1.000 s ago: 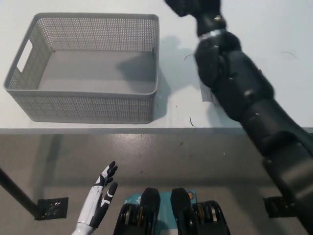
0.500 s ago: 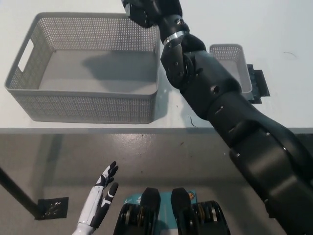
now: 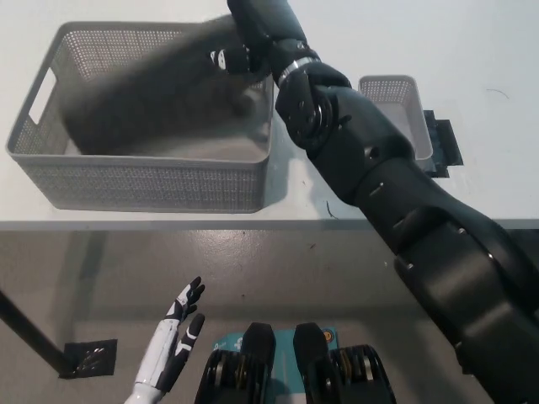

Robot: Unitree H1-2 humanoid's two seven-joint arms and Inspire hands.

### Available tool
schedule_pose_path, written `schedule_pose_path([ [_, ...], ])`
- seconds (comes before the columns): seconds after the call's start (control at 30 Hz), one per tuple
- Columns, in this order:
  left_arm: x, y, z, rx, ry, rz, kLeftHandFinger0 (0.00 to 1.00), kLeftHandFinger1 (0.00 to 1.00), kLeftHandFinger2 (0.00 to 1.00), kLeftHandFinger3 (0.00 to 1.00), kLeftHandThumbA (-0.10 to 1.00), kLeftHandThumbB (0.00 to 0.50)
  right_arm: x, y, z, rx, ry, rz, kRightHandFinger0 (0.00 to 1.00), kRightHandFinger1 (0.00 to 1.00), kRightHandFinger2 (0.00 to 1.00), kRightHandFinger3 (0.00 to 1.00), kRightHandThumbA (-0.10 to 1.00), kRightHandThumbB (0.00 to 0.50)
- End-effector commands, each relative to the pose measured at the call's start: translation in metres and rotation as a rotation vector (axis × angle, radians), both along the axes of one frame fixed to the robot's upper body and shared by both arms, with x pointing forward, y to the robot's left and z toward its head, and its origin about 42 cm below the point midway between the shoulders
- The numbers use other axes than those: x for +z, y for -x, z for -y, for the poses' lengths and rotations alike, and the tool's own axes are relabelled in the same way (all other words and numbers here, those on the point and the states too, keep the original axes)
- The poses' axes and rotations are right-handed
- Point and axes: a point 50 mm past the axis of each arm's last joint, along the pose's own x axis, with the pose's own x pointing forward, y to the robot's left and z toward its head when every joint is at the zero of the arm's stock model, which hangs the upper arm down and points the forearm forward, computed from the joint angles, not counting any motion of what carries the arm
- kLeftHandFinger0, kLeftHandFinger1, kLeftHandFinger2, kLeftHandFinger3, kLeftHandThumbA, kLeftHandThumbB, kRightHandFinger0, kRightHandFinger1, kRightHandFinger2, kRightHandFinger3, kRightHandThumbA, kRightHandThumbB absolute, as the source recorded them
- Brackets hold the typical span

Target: Usethe right hand to pick up a oven gloves on top of a leveled container and place it into another larger container on the left side

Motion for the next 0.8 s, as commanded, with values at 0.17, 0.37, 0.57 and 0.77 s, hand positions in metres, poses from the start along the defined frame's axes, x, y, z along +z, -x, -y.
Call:
schedule_pose_path([
  [0.17, 0.014, -0.011, 0.002, -0.049, -0.006, 0.075, 1.00, 1.00, 1.00, 1.00, 1.00, 0.110, 0.088, 0.013, -0.017, 0.142, -0.068, 0.123, 1.00, 1.00, 1.00, 1.00, 0.91, 0.500],
  [0.37, 0.017, -0.015, 0.002, -0.054, -0.011, 0.084, 1.00, 1.00, 1.00, 1.00, 1.00, 0.086, 0.153, 0.038, 0.016, 0.276, -0.390, 0.271, 1.00, 1.00, 1.00, 1.00, 1.00, 0.401],
  [0.57, 0.018, -0.015, -0.002, -0.058, -0.031, 0.089, 1.00, 1.00, 1.00, 1.00, 1.00, 0.070, 0.212, 0.094, 0.104, 0.268, -0.613, 0.487, 1.00, 1.00, 1.00, 1.00, 1.00, 0.366],
  [0.77, 0.015, -0.013, -0.002, -0.060, -0.032, 0.079, 1.00, 1.00, 1.00, 1.00, 1.00, 0.062, 0.171, 0.143, 0.188, 0.208, -0.557, 0.686, 1.00, 1.00, 1.00, 1.00, 1.00, 0.353],
])
